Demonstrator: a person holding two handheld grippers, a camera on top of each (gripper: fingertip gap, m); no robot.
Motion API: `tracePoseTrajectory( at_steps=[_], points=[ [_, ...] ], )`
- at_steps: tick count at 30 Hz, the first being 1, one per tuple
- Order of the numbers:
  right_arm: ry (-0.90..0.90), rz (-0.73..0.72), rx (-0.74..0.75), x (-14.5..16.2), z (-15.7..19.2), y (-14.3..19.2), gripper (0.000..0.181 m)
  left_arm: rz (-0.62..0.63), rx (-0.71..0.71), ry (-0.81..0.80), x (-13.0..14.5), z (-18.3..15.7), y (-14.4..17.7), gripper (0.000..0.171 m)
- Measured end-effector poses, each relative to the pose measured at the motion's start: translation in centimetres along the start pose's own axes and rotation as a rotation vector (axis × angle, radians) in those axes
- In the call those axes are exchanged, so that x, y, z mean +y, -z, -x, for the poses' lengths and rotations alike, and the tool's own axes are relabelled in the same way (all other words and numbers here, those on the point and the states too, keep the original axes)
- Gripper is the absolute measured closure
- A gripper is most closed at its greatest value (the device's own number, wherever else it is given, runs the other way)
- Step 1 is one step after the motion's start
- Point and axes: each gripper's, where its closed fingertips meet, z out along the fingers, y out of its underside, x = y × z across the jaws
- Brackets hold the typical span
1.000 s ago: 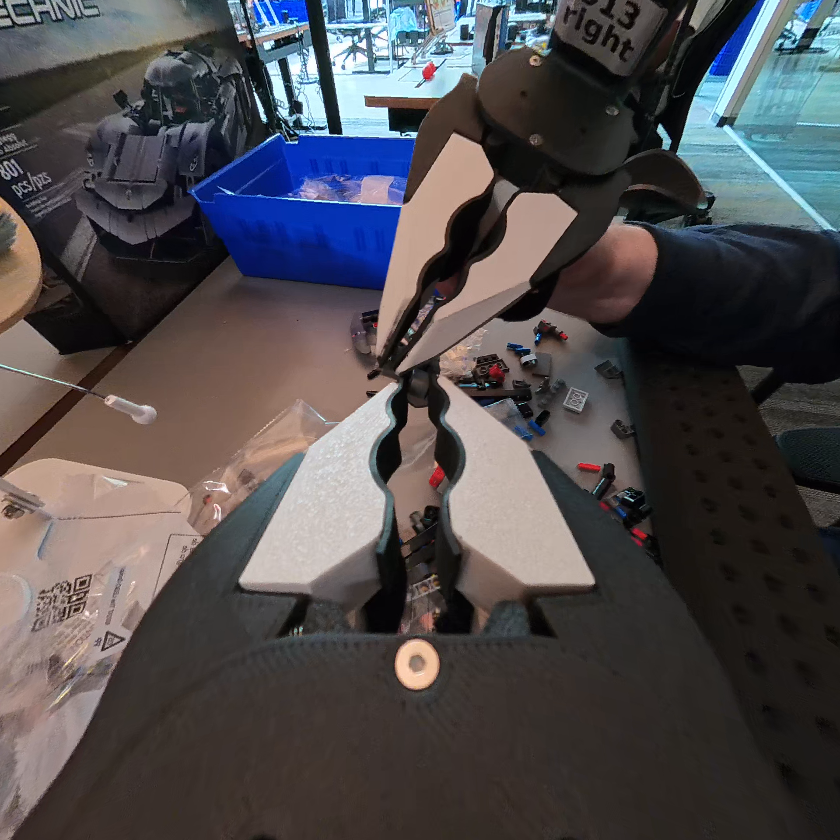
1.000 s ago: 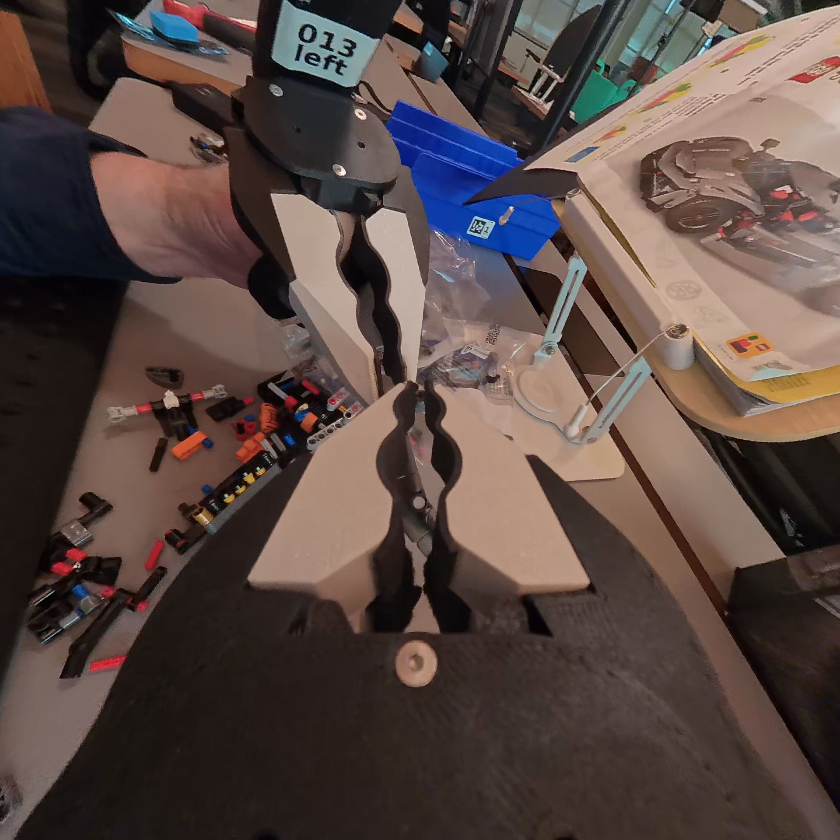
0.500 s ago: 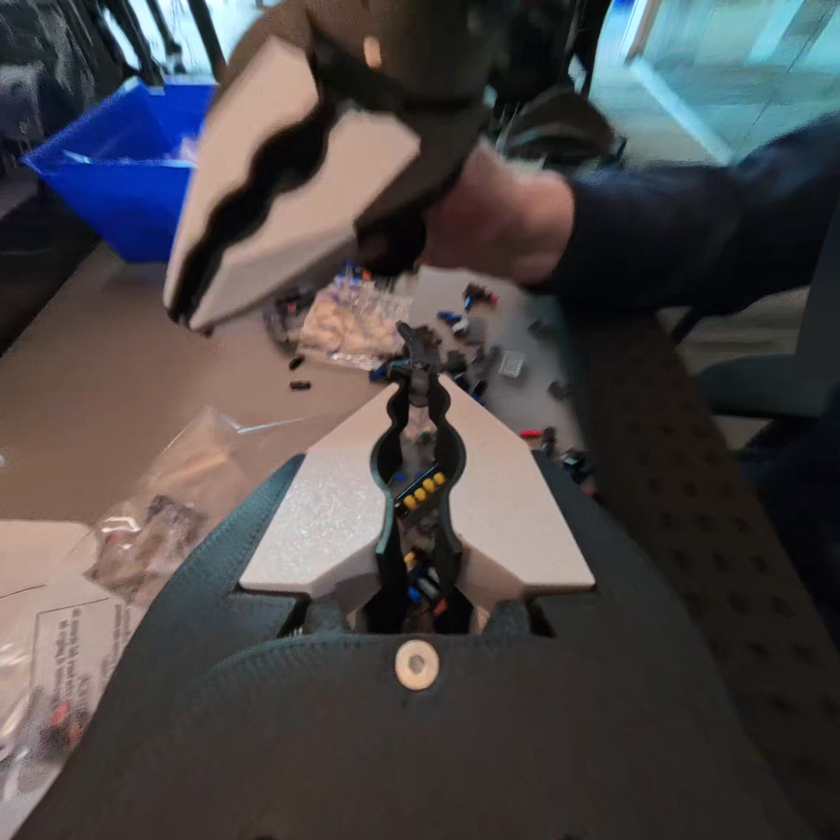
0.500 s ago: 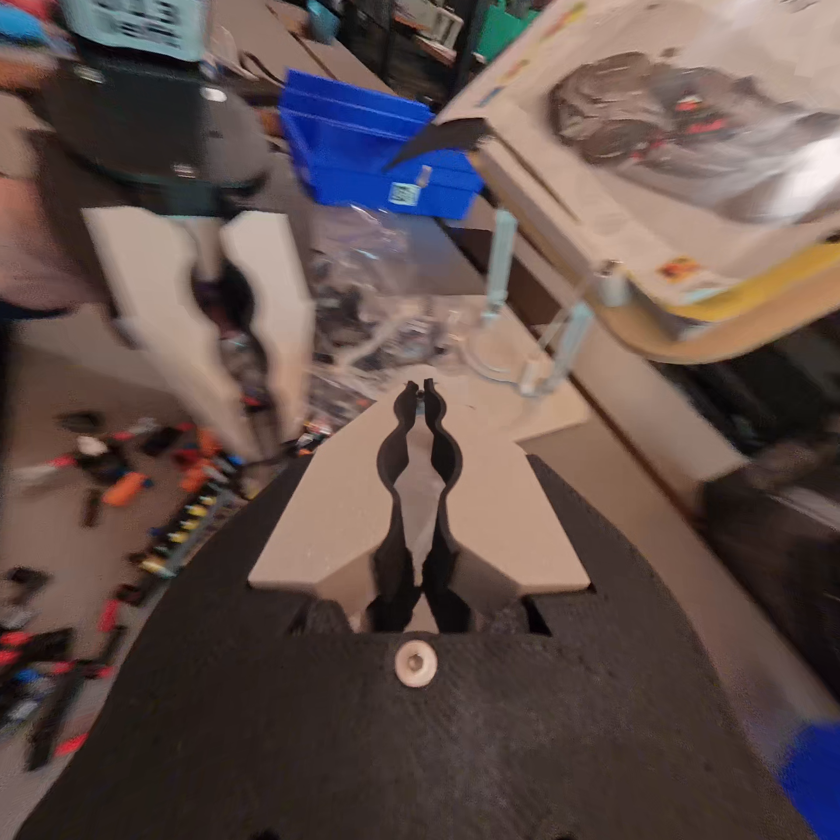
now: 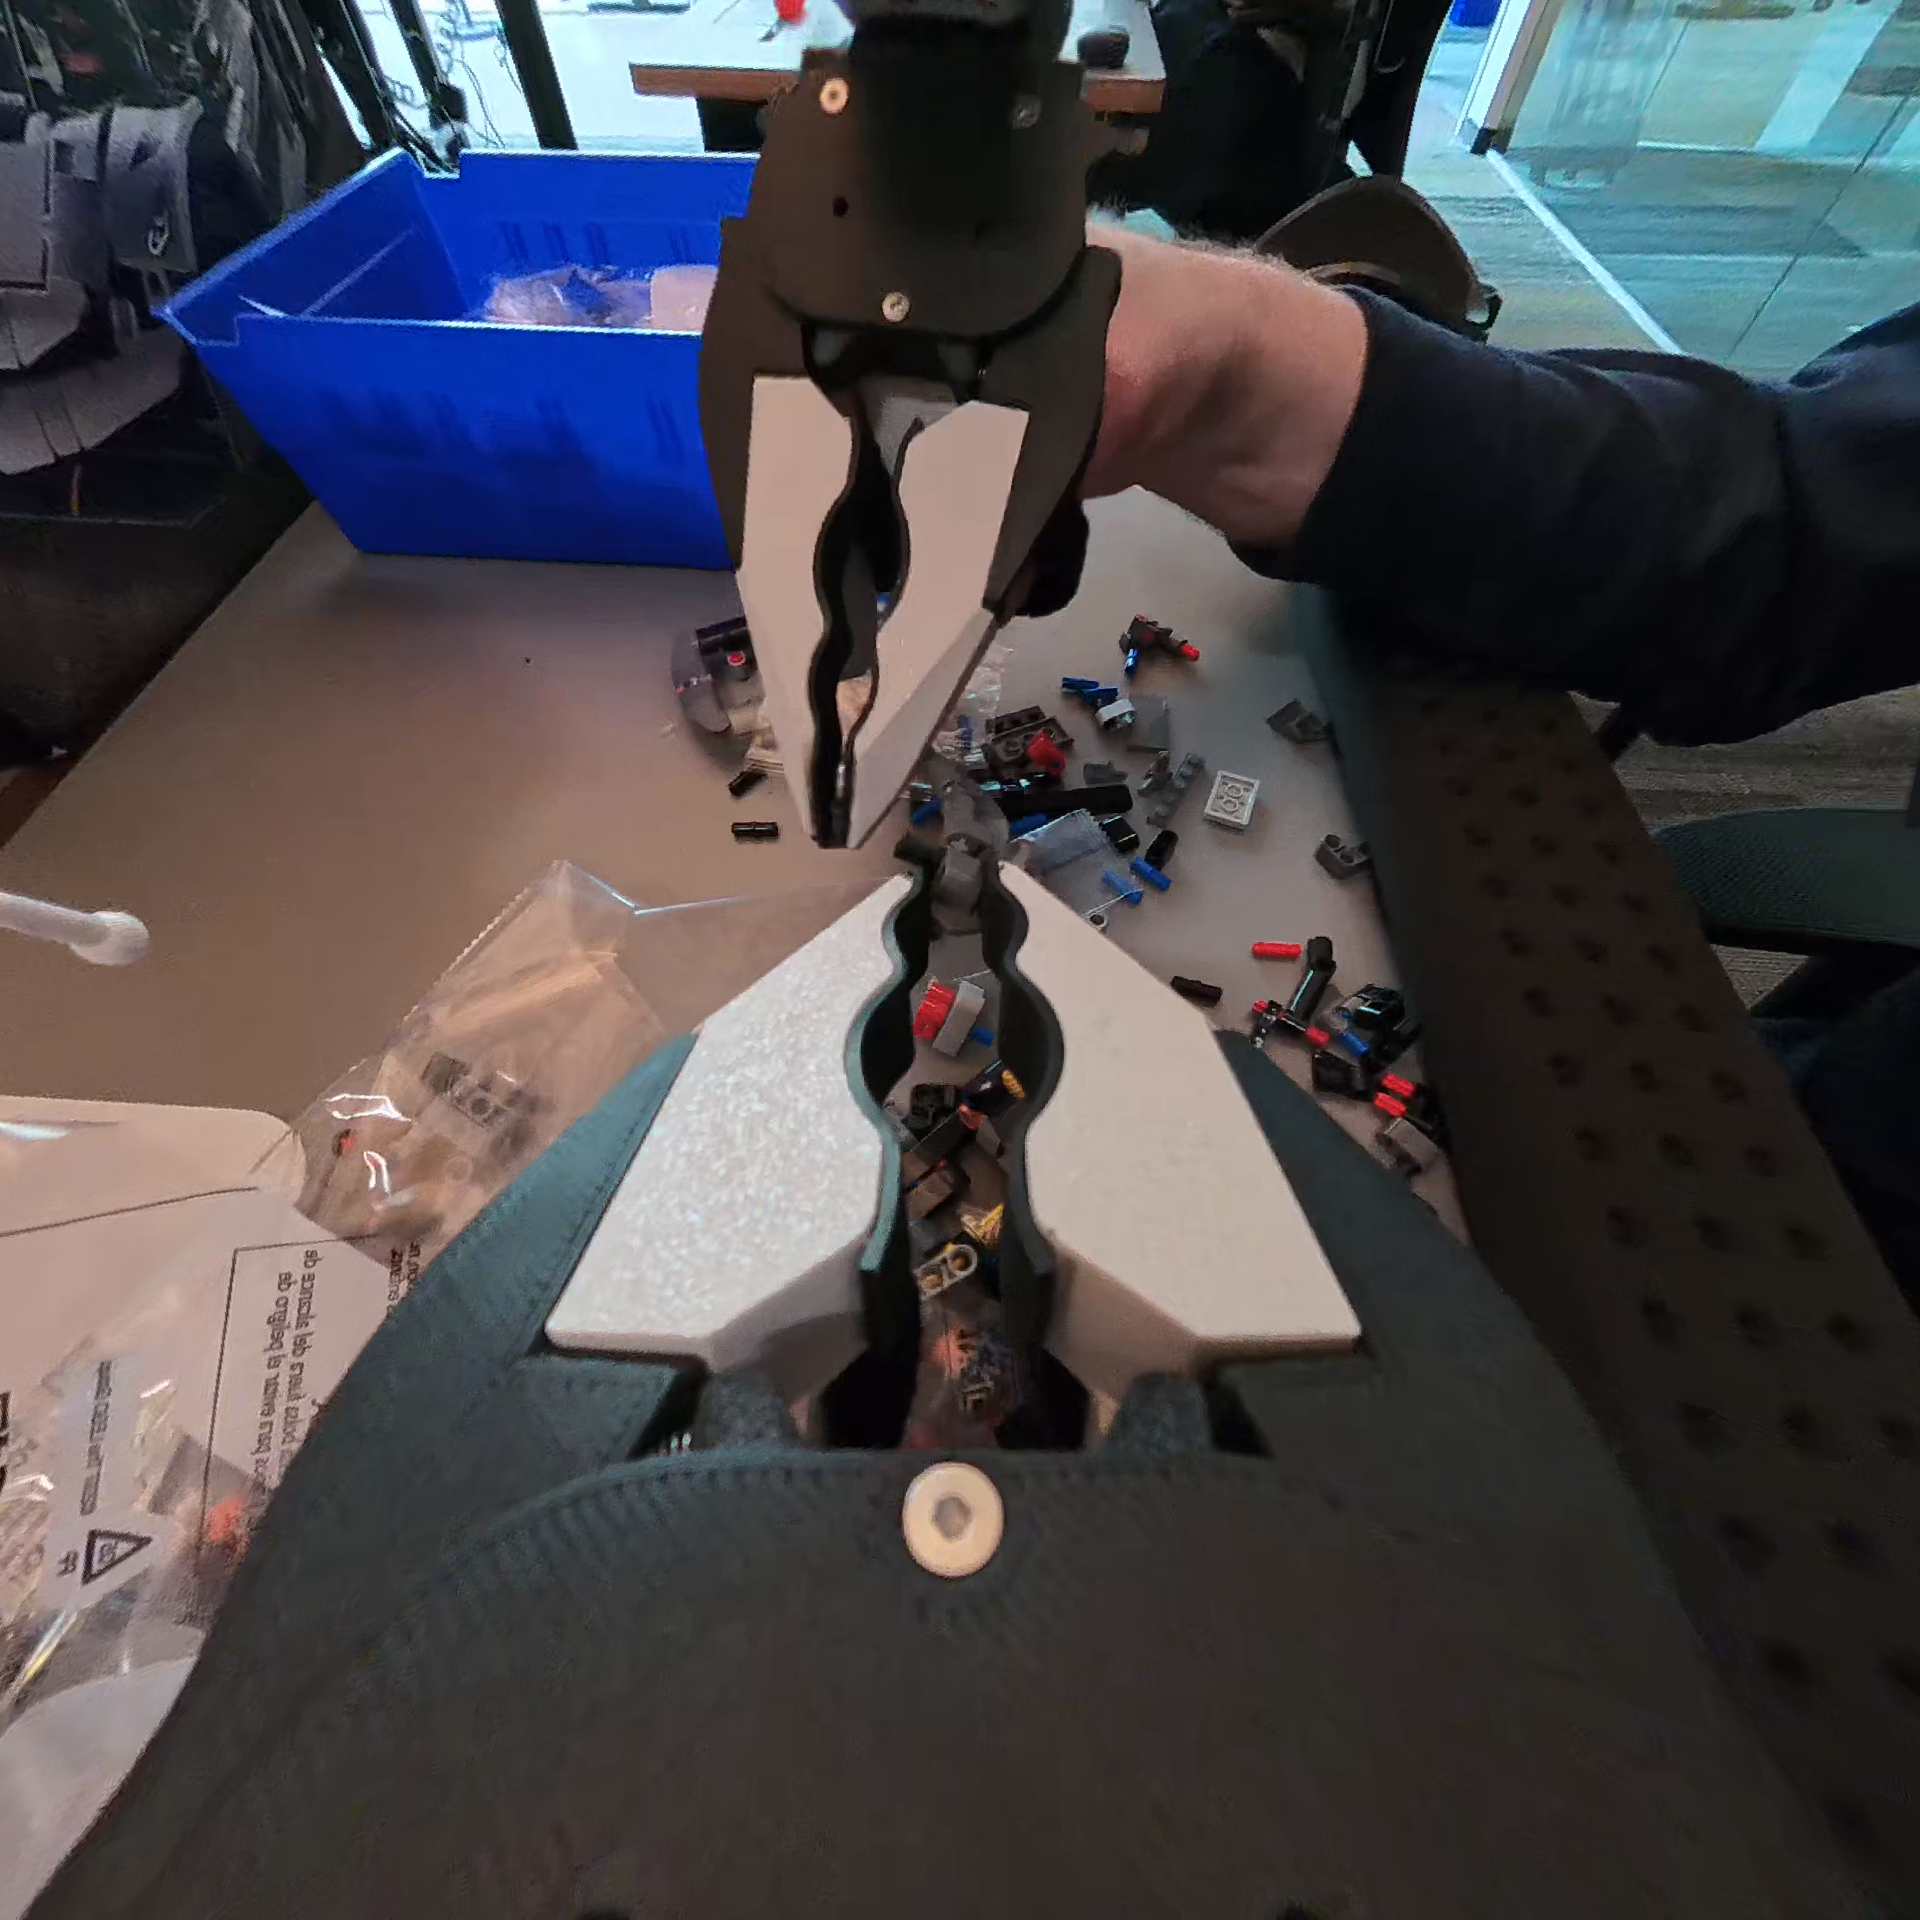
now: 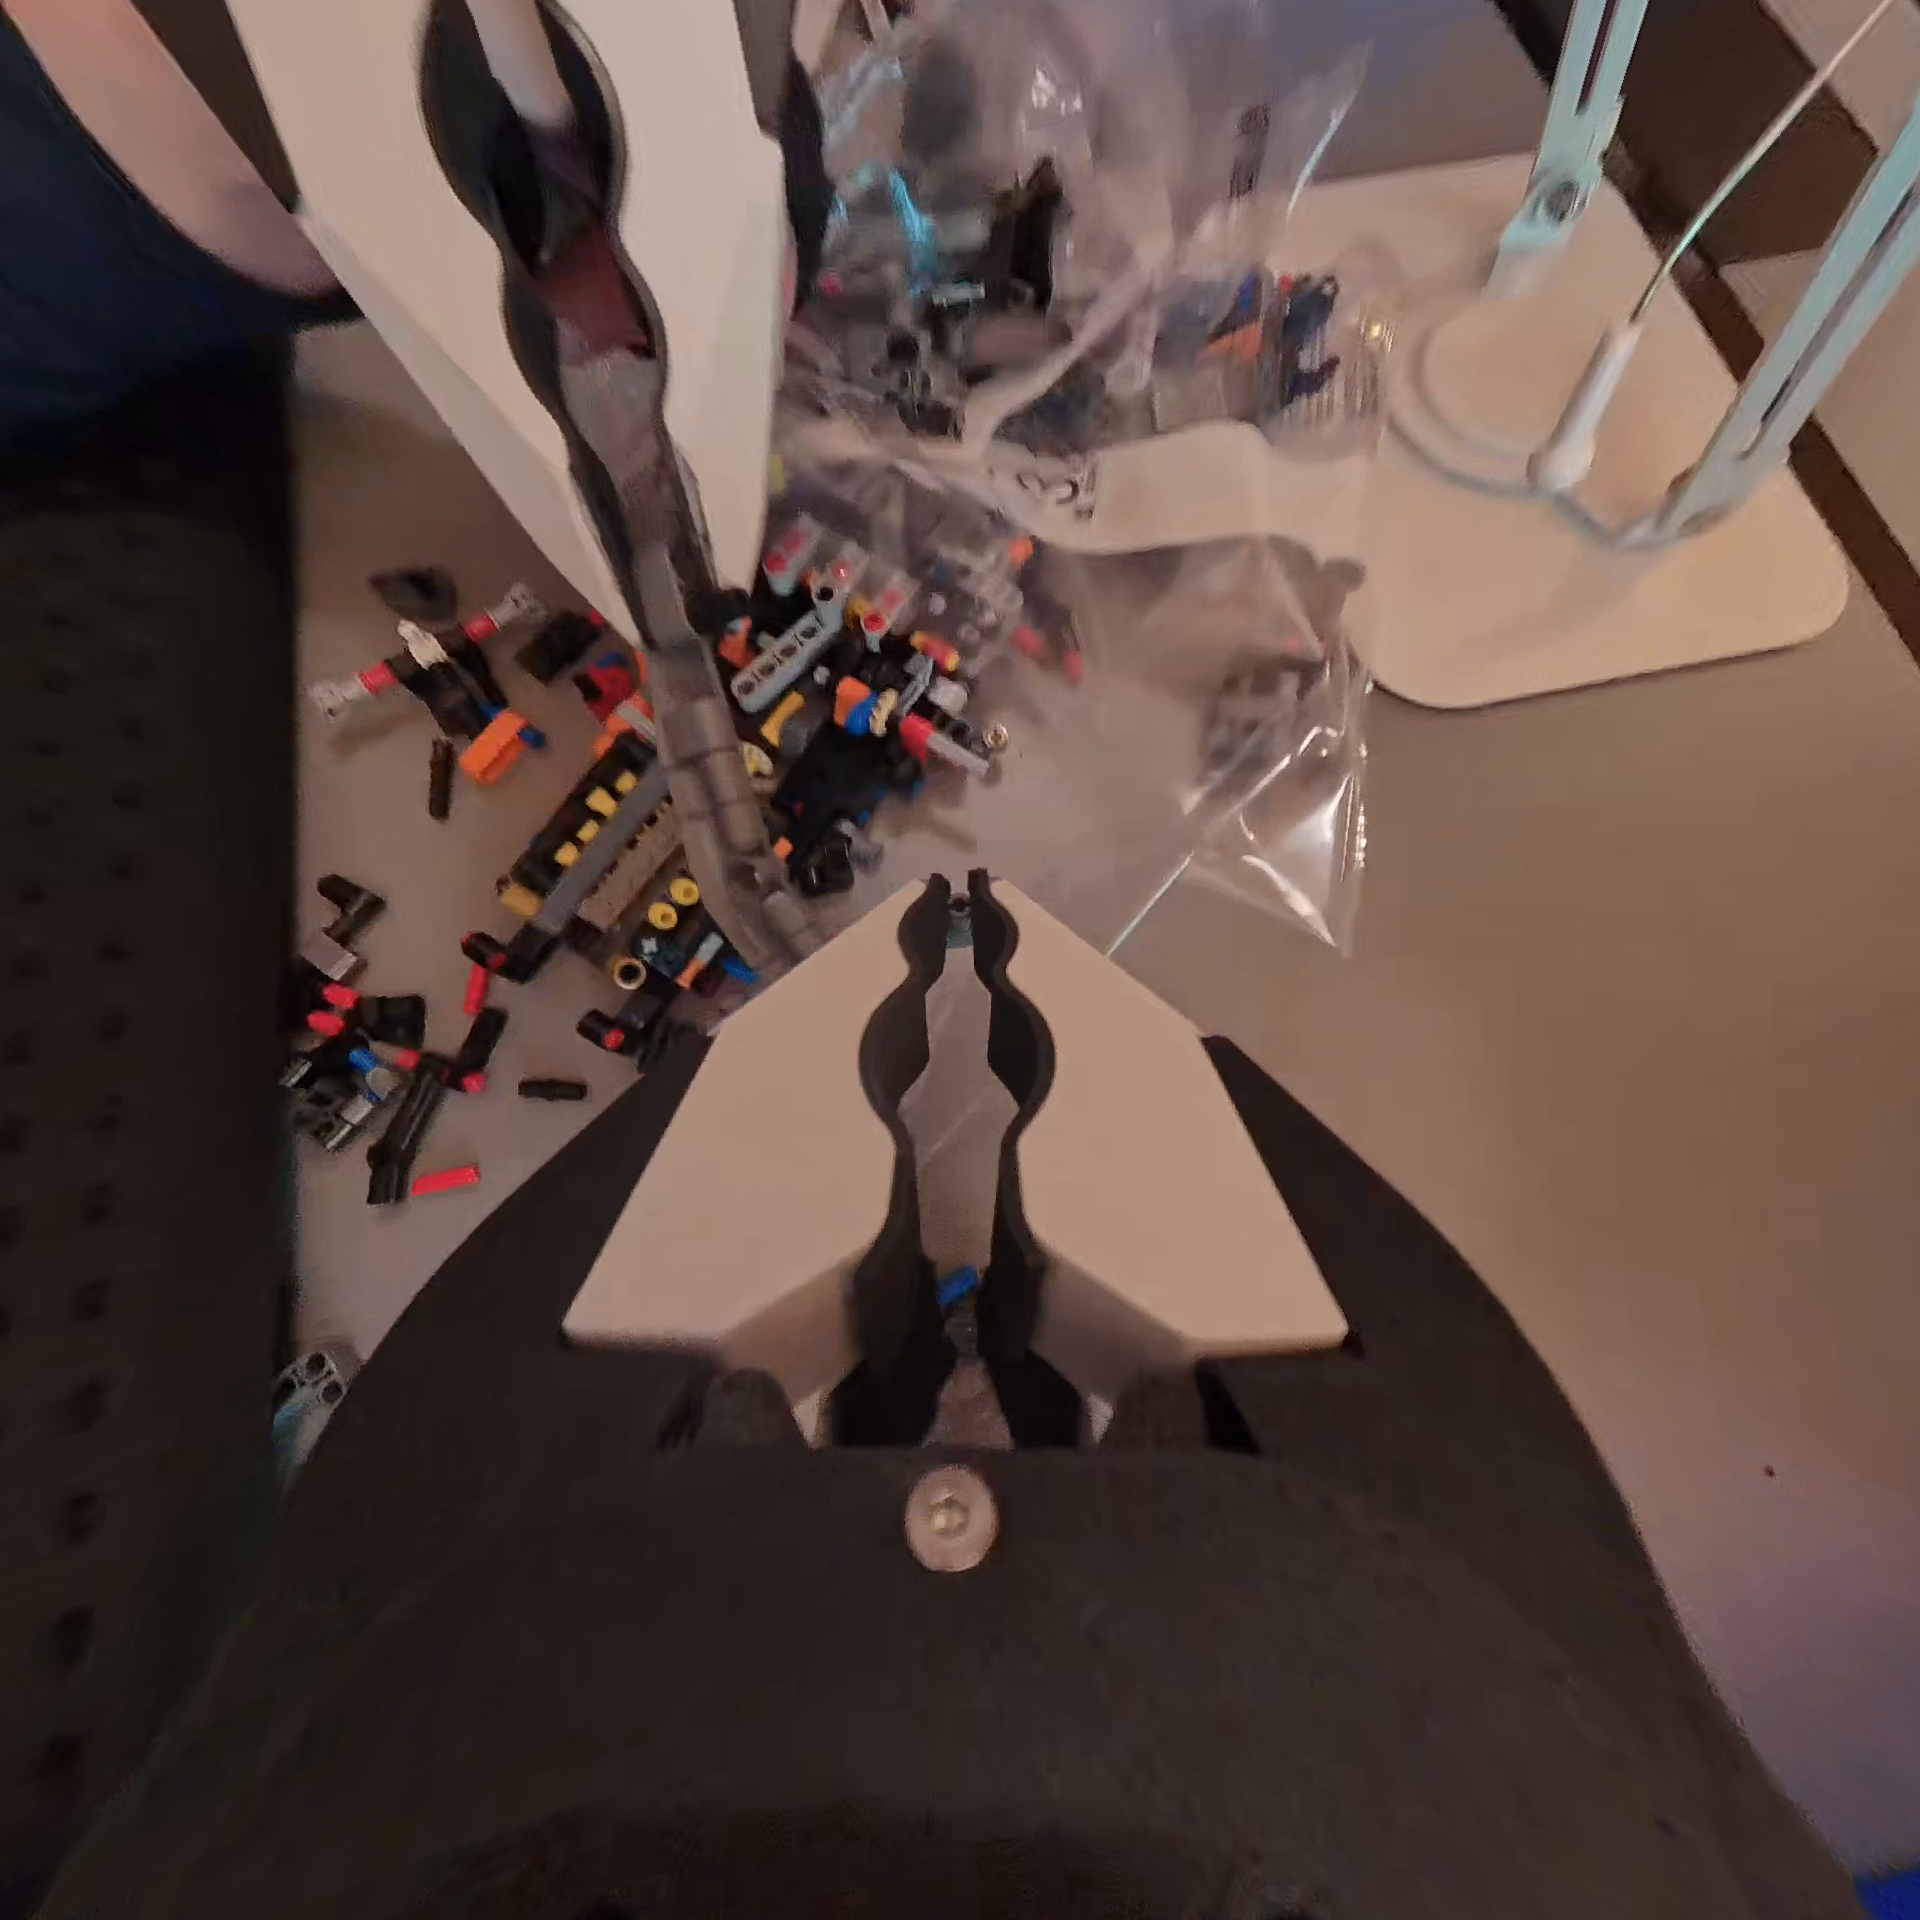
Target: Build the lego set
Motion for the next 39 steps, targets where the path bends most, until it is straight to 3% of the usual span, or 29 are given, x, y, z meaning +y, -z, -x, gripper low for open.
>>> tracePoseTrajectory(
  at_steps=[8,10,19,24,27,30,34,39],
  points=[
    [-0.049,0.039,-0.069,1.2,0.6,-0.1,0.173,0.000,-0.001,-0.033,0.1,-0.3,-0.5,0.164],
    [-0.044,0.024,-0.079,0.9,0.8,0.1,0.181,-0.018,-0.005,-0.039,-0.2,-0.2,-0.2,0.164],
    [-0.035,-0.156,-0.167,-1.8,2.1,2.0,0.167,-0.055,-0.007,-0.063,-0.8,-0.3,0.0,0.164],
    [0.061,-0.182,-0.148,-2.5,3.0,2.1,0.172,-0.059,-0.015,-0.071,-0.9,-0.3,0.0,0.164],
    [0.103,-0.240,-0.206,-3.8,4.5,2.6,0.157,-0.068,-0.039,-0.076,-1.1,0.0,0.1,0.165],
    [0.205,-0.176,-0.119,-3.4,4.6,1.5,0.154,-0.085,-0.054,-0.075,-1.6,0.1,0.0,0.165],
    [0.329,-0.037,0.068,-2.2,3.1,-0.6,0.168,-0.043,-0.101,-0.083,-1.2,0.5,-0.6,0.164],
    [0.360,0.004,0.127,-1.6,2.1,-0.9,0.169,-0.014,-0.146,-0.085,-1.4,0.7,-0.9,0.164]
  ],
)
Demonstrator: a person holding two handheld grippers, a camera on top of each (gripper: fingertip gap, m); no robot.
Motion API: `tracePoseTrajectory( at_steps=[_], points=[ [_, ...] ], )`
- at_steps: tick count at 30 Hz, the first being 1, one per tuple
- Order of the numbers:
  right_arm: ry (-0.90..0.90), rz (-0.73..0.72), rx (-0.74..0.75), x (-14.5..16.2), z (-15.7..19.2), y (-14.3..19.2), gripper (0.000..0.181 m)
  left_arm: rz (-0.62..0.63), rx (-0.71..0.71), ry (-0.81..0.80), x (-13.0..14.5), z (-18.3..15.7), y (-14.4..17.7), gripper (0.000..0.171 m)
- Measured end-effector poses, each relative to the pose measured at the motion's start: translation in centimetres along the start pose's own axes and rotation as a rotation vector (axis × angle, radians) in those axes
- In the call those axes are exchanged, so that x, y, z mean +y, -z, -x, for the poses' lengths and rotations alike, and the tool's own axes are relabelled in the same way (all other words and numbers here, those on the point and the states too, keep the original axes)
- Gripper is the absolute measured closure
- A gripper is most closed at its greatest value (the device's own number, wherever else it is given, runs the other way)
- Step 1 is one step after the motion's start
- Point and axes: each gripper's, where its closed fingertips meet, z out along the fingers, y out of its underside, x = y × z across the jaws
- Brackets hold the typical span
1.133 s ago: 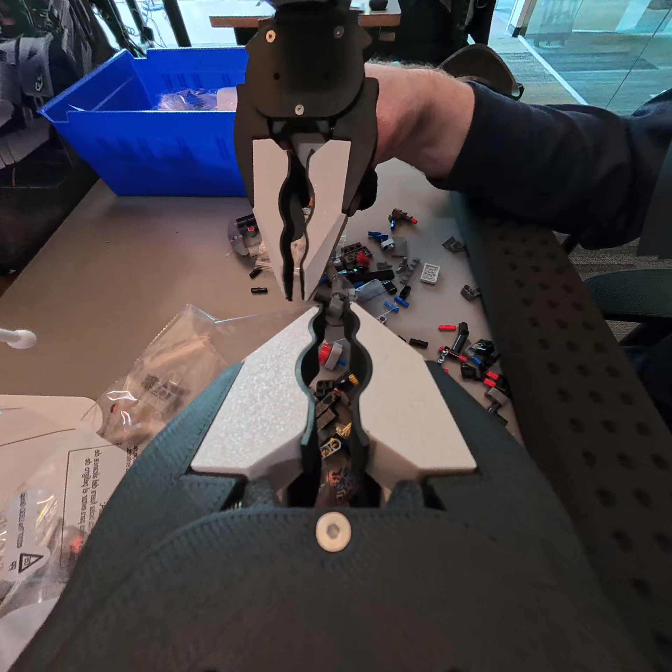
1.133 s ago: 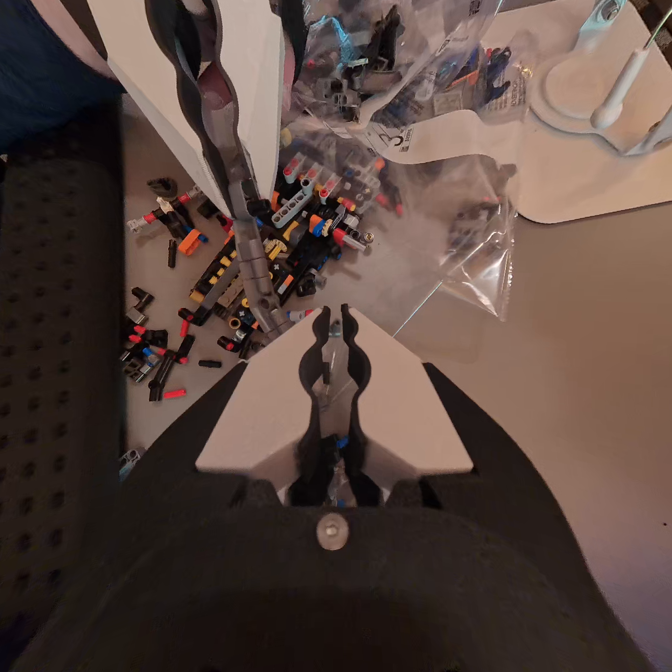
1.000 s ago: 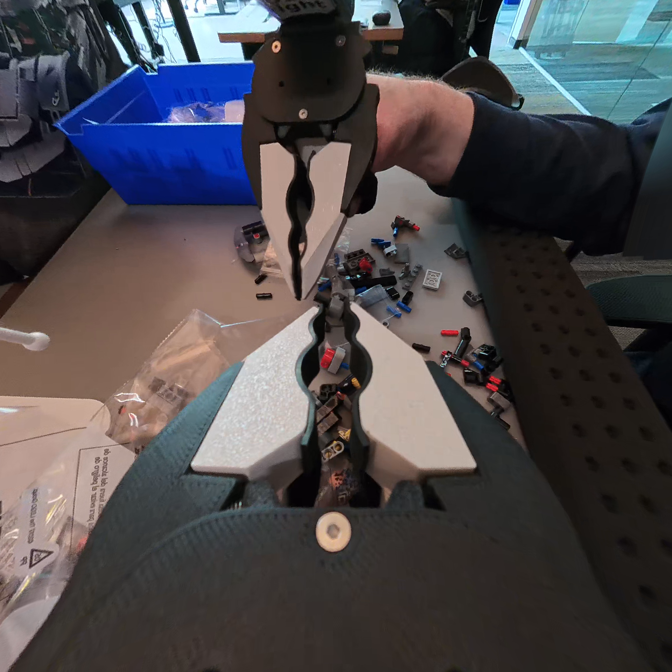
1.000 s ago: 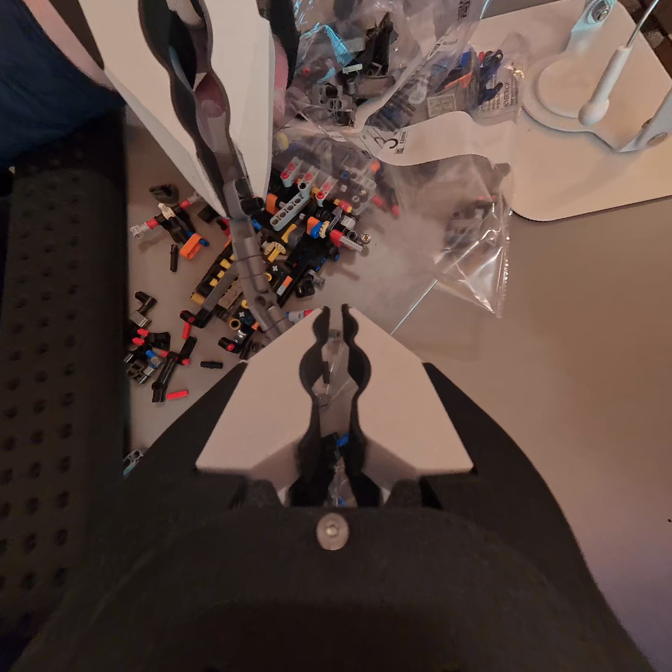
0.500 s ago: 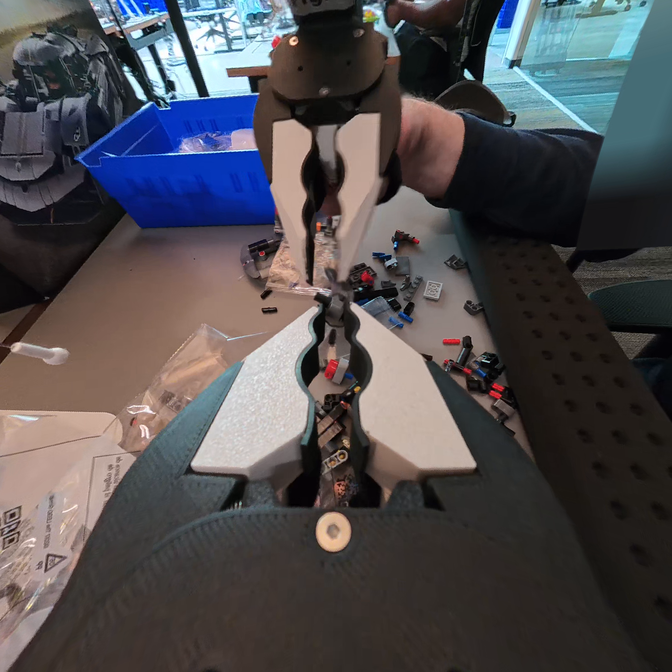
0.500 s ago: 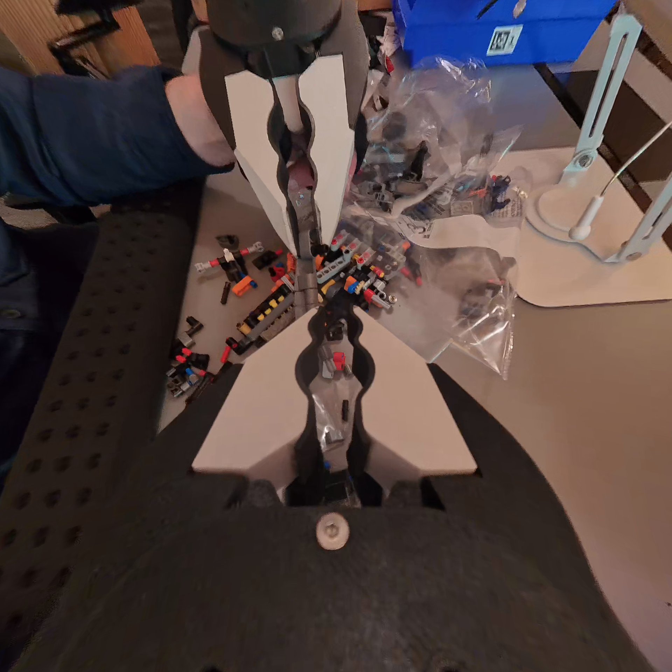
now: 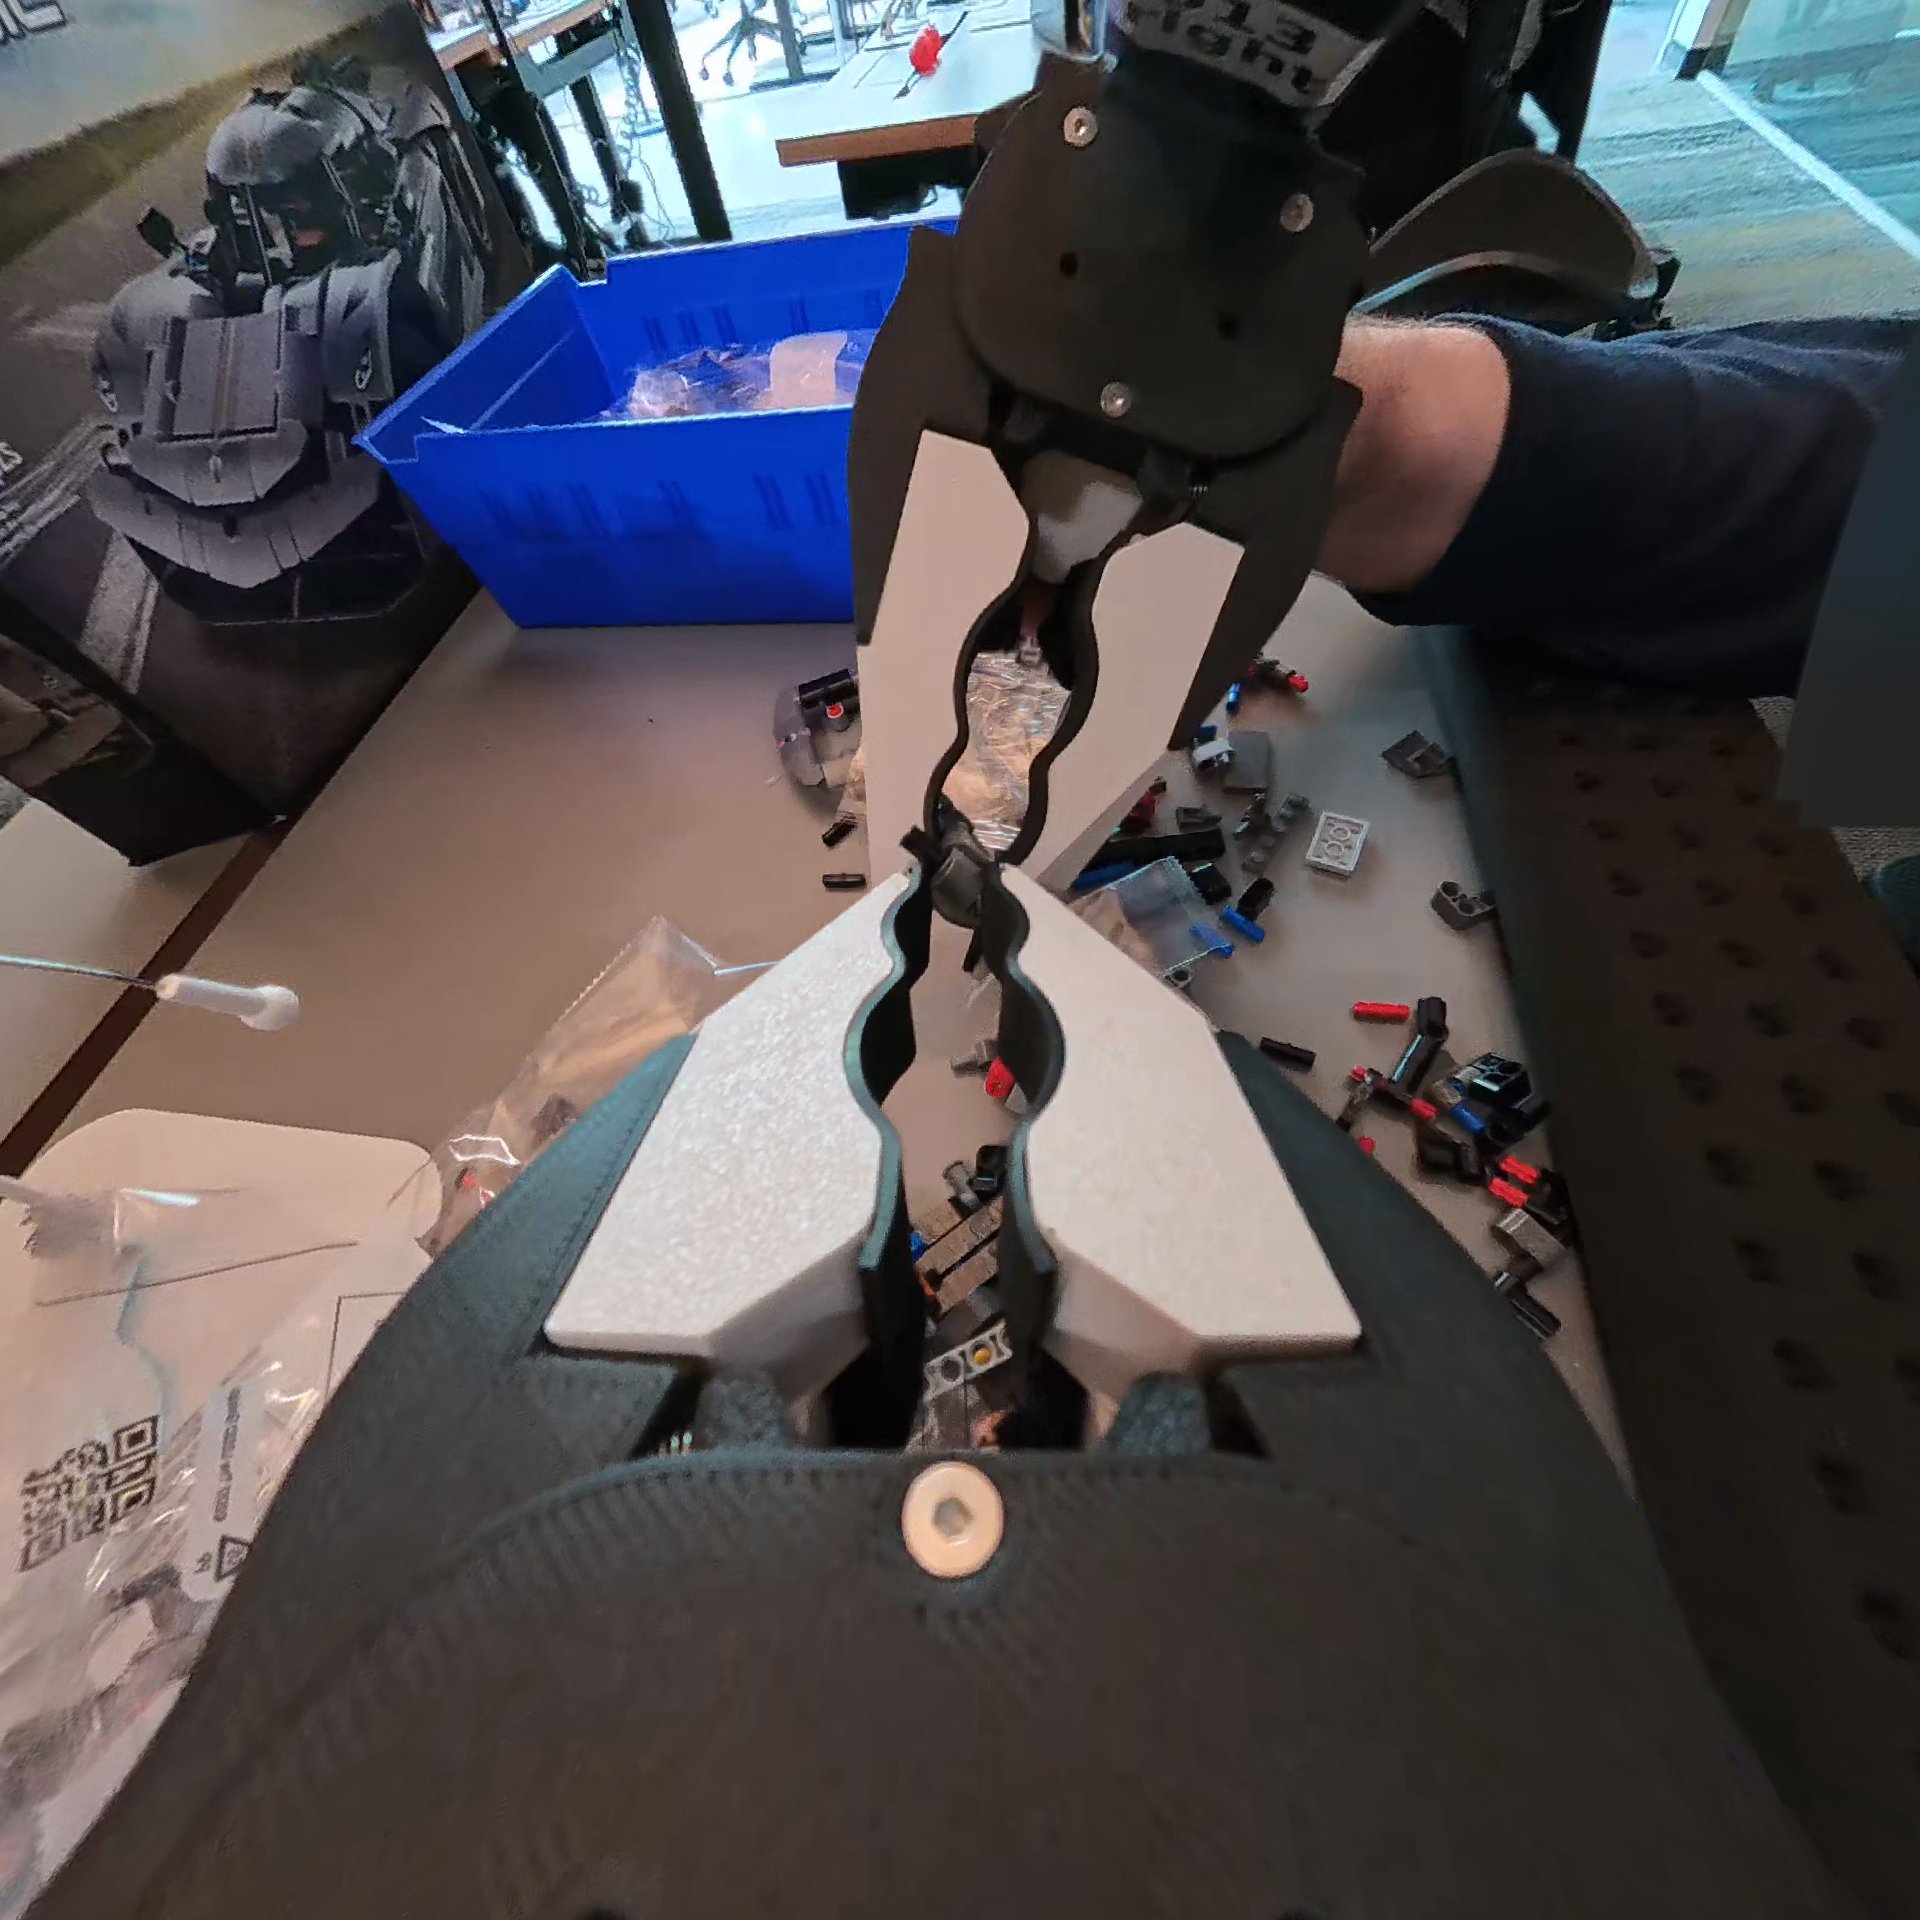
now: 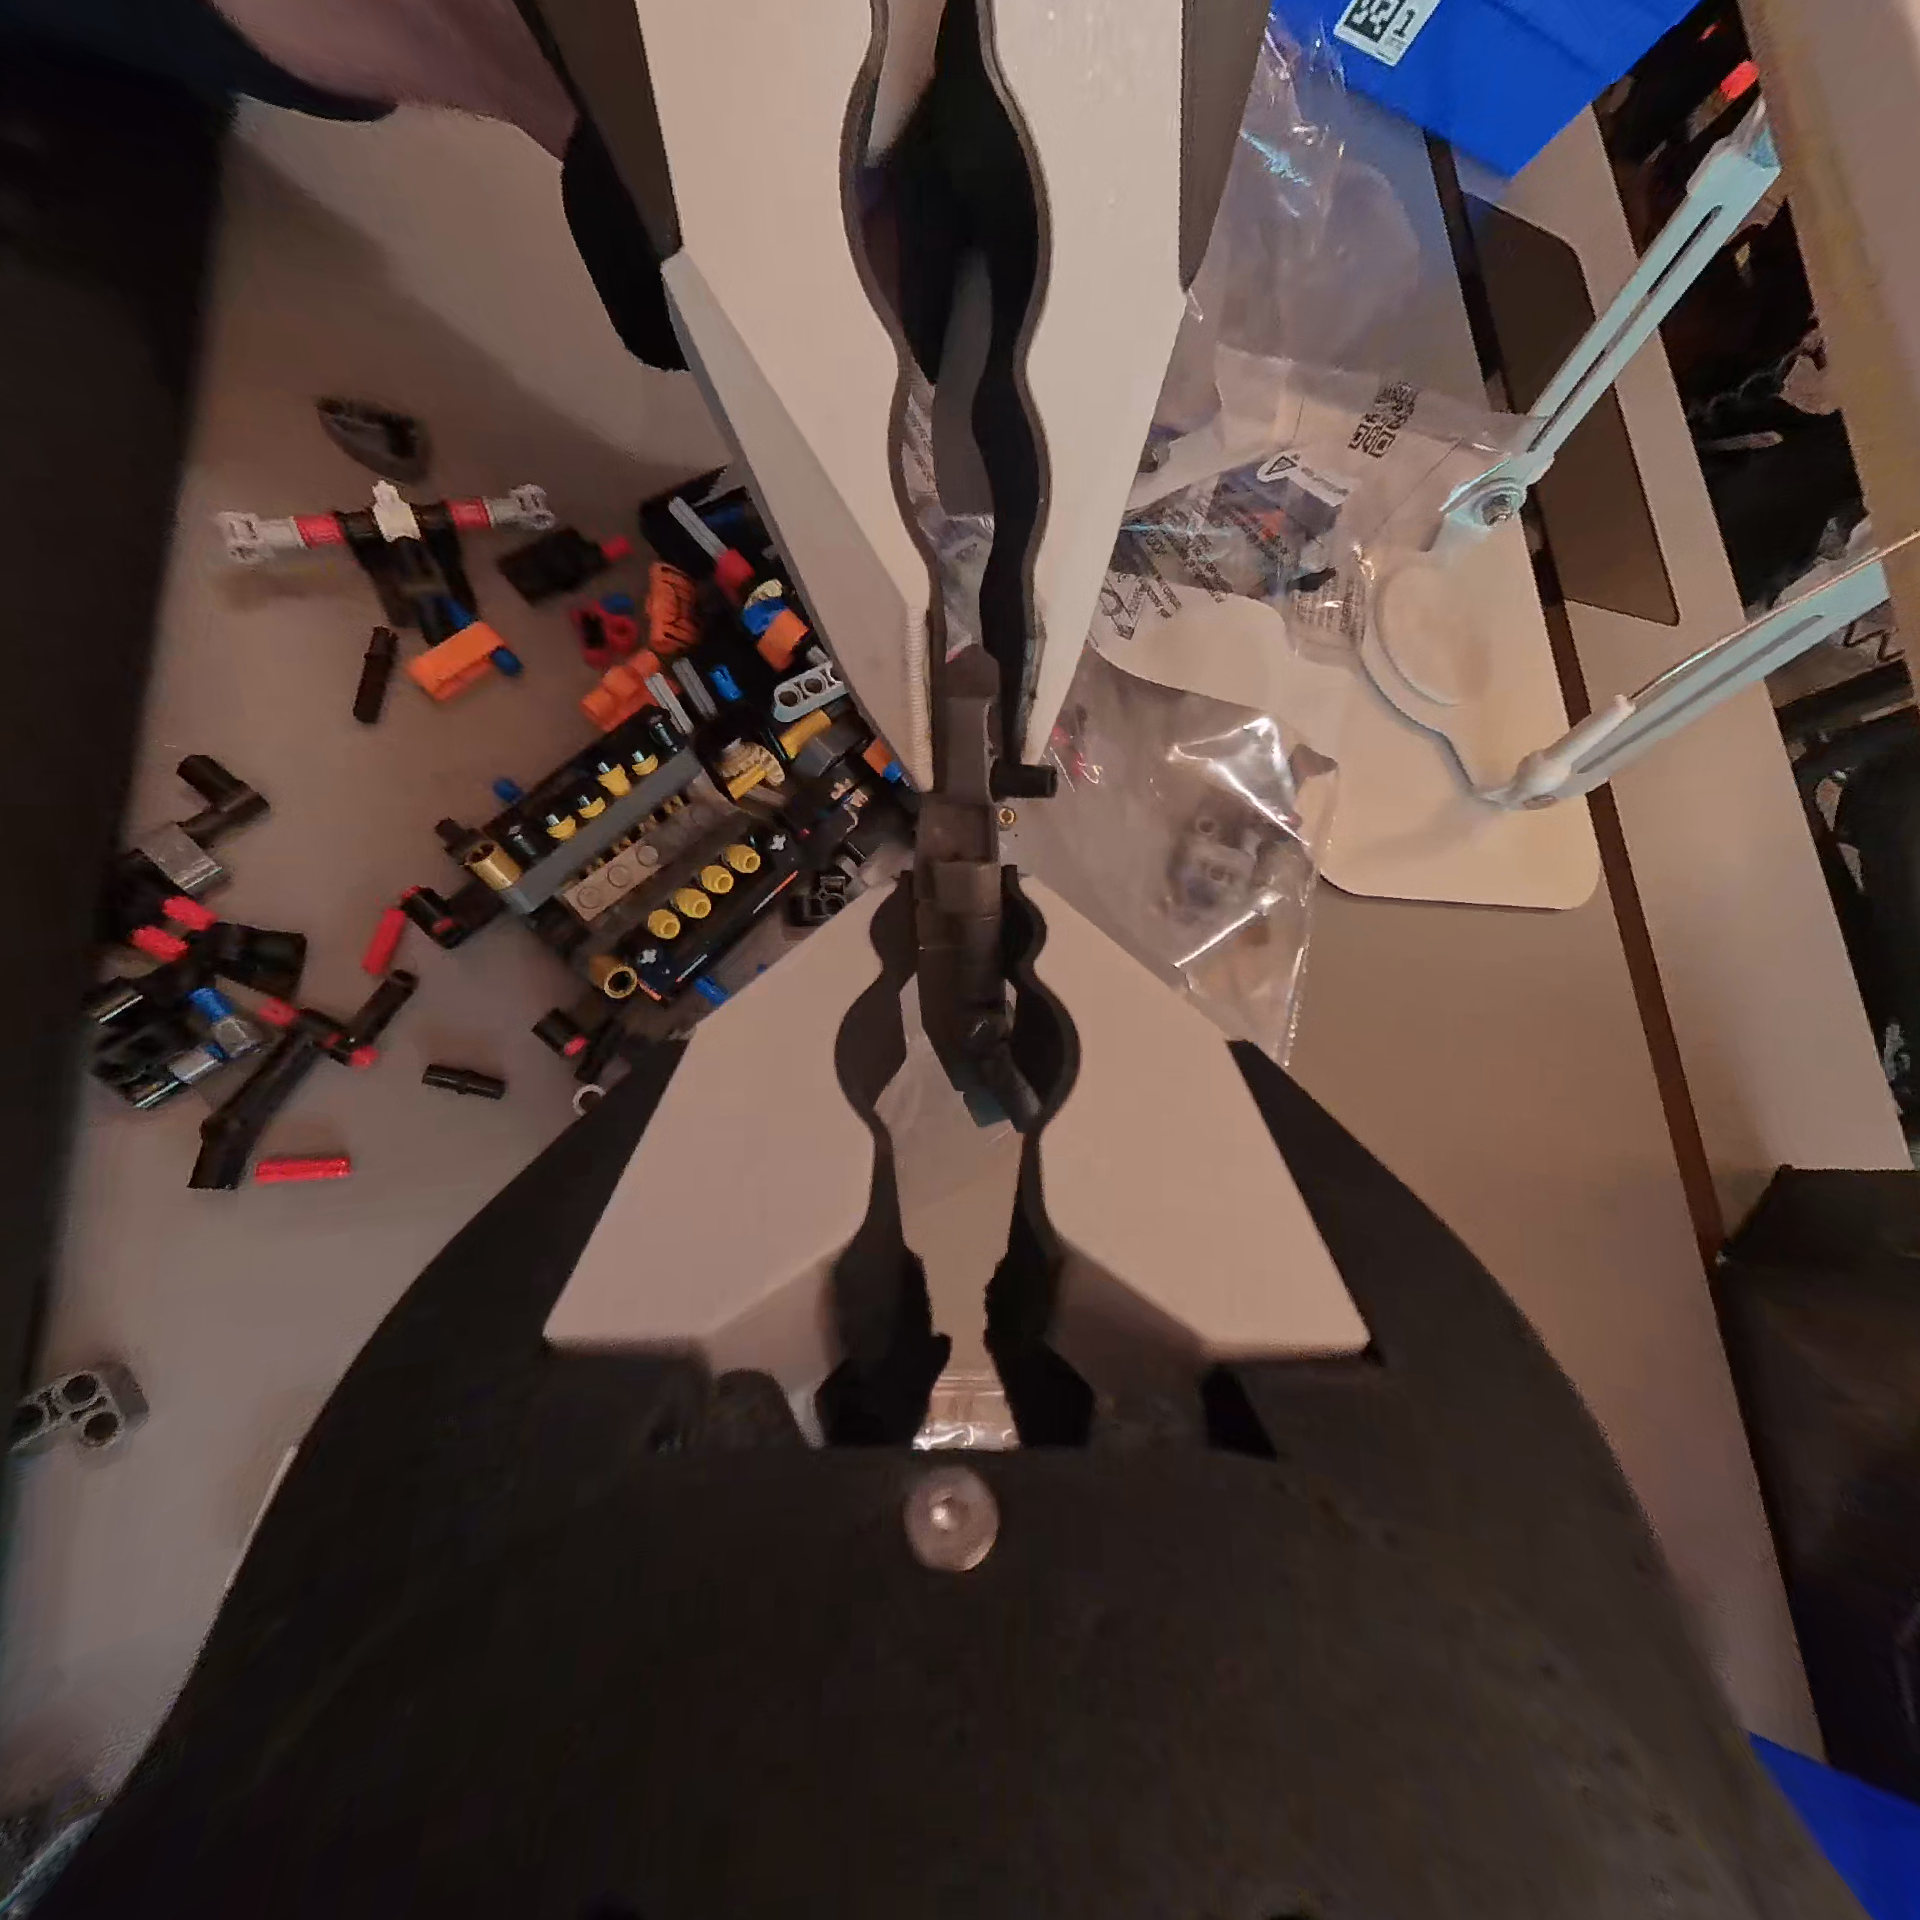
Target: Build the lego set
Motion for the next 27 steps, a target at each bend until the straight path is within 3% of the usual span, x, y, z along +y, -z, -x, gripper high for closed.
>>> tracePoseTrajectory(
  at_steps=[5,6,8,9,10,12,18,21,27],
  points=[
    [0.000,-0.047,0.005,-0.5,-0.3,0.8,0.169,0.000,-0.023,0.018,-0.7,0.2,0.4,0.164],
    [0.005,0.011,0.033,0.5,-0.7,0.6,0.169,-0.070,-0.013,0.042,-1.8,0.2,1.2,0.165],
    [0.015,0.245,0.098,5.4,-2.1,0.0,0.170,-0.210,-0.036,0.096,-4.3,1.3,4.4,0.166],
    [-0.019,0.197,0.074,5.2,-2.0,-0.1,0.170,-0.206,-0.082,0.074,-4.2,2.1,5.5,0.166],
    [-0.045,0.110,0.065,3.8,-2.0,0.2,0.171,-0.175,-0.089,0.082,-3.4,2.4,5.7,0.165],
    [-0.027,0.074,0.127,2.5,-2.9,1.3,0.170,-0.093,-0.038,0.124,-1.3,2.0,4.3,0.165],
    [-0.061,0.099,0.142,3.9,-3.5,1.3,0.170,0.110,0.019,0.047,1.9,-0.2,-1.1,0.164],
    [-0.059,0.046,0.114,2.8,-3.0,1.6,0.170,0.175,0.021,0.051,3.6,-0.1,-2.2,0.161],
    [-0.023,-0.018,0.091,1.5,-2.3,1.7,0.170,0.153,-0.030,0.099,3.1,1.0,-1.9,0.145]
  ],
)
